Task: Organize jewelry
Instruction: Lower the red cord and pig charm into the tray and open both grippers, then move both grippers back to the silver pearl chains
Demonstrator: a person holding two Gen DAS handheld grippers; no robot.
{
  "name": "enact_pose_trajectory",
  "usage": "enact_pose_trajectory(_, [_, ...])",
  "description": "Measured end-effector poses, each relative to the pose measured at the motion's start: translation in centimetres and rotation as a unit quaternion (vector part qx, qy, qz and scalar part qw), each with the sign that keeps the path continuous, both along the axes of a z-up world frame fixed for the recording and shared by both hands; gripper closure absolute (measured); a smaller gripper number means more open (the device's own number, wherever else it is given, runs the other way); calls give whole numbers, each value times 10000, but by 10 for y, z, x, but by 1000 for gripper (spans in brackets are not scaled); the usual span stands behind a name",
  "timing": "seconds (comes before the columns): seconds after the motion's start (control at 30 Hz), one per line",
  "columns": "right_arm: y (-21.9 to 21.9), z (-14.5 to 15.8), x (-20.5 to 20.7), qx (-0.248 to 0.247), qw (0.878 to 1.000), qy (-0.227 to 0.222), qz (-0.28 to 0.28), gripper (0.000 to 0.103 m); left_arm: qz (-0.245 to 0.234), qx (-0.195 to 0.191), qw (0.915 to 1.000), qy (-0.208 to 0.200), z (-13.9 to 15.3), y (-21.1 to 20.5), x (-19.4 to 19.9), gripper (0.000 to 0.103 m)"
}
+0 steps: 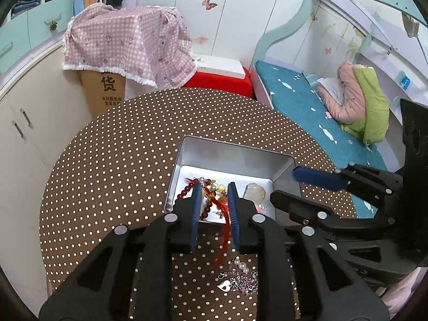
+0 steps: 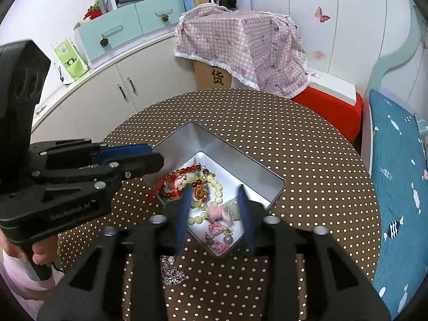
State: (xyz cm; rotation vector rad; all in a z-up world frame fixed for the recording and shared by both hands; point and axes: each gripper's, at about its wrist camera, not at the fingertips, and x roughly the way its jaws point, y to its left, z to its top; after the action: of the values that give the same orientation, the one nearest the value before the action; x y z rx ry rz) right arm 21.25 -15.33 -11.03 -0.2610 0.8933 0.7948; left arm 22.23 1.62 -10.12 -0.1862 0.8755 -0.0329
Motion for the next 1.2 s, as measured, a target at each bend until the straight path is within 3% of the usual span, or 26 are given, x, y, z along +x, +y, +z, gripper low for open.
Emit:
enact_pose_trajectory(0.07, [-2, 1, 1, 39, 10000, 26, -20, 61, 12, 12, 10000, -24, 0, 1, -1, 72])
enact_pose_trajectory(0.83, [-17, 14, -37, 153, 9999, -60, -45, 61, 91, 63, 9999, -87, 2, -10, -58, 72])
enact_pose_trajectory(1.2, [-12, -20, -73, -127, 9991, 323, 226, 61, 77, 31, 9997, 232, -29, -7, -100, 68])
